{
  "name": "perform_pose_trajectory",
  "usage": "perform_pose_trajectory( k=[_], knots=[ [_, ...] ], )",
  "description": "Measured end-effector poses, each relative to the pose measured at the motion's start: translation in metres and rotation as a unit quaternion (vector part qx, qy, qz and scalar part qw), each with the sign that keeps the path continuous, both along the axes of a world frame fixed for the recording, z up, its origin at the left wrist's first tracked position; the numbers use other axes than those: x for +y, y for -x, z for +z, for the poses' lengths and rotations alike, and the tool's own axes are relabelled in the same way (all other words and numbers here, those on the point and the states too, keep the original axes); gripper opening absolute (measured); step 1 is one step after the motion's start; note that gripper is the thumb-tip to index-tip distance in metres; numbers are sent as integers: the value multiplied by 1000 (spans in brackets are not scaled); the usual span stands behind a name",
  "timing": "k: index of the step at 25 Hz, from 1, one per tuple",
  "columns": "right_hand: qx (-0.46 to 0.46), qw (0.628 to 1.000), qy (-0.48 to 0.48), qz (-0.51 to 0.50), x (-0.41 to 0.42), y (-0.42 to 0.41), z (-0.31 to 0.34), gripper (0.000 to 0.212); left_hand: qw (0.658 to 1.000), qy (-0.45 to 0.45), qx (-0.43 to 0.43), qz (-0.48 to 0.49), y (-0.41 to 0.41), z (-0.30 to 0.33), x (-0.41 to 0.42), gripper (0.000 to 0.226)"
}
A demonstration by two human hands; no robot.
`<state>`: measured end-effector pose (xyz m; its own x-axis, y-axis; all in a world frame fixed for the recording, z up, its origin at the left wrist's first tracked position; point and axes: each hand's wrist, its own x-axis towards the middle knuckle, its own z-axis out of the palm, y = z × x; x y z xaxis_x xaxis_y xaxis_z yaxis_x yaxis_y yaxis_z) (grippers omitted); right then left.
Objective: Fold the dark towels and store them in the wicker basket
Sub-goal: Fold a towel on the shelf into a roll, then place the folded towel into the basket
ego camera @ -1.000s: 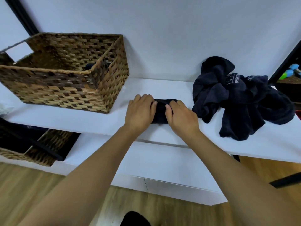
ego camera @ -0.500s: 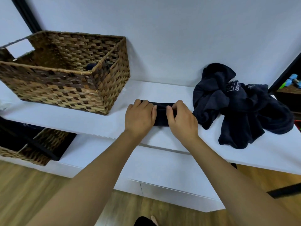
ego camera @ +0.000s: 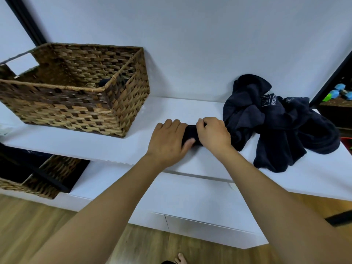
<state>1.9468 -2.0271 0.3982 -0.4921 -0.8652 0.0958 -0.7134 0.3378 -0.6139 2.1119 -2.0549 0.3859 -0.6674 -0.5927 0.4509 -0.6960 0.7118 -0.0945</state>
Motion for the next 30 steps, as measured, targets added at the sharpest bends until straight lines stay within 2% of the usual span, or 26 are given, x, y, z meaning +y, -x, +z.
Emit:
perform_pose_trajectory(
  k=[3, 6, 8, 10, 12, 14, 15, 21, 24, 26, 27, 28, 30],
  knots=[
    [-71, 997, 19, 8, -9, 0, 0, 43, 985, -131, -90, 64, 1, 16, 11, 46],
    [-87, 985, 146, -14, 5, -10, -8, 22, 965, -226, -27, 128, 3, 32, 13, 46],
    [-150, 971, 184, 6, 19, -23, -9, 26, 937, -296, 51, 178, -1, 41, 11, 48],
    [-211, 961, 177, 32, 30, -43, -6, 32, 886, -387, 160, 201, -4, 44, 10, 50],
    [-270, 946, 176, 44, 37, -65, 3, 38, 802, -483, 304, 175, -3, 45, 13, 47],
    [-314, 928, 195, 50, 38, -80, 26, 42, 725, -522, 430, 132, -4, 63, 18, 45],
    [-324, 921, 209, 59, 36, -84, 40, 43, 700, -526, 471, 107, -5, 77, 18, 43],
    [-303, 884, 314, 168, -7, -112, 138, 45, 624, -513, 589, -18, -34, 167, -9, 35],
    [-253, 884, 321, 227, -40, -141, 182, 52, 625, -472, 619, -61, -70, 201, -40, 37],
    [-284, 863, 326, 263, -64, -163, 207, 48, 644, -440, 616, -110, -99, 221, -65, 37],
    [-311, 851, 320, 276, -72, -167, 215, 47, 670, -419, 600, -125, -109, 228, -71, 35],
    [-324, 846, 311, 288, -84, -173, 224, 46, 717, -380, 571, -124, -123, 236, -82, 32],
    [-303, 858, 281, 304, -114, -185, 238, 47, 849, -220, 476, -63, -156, 244, -110, 26]
  ],
)
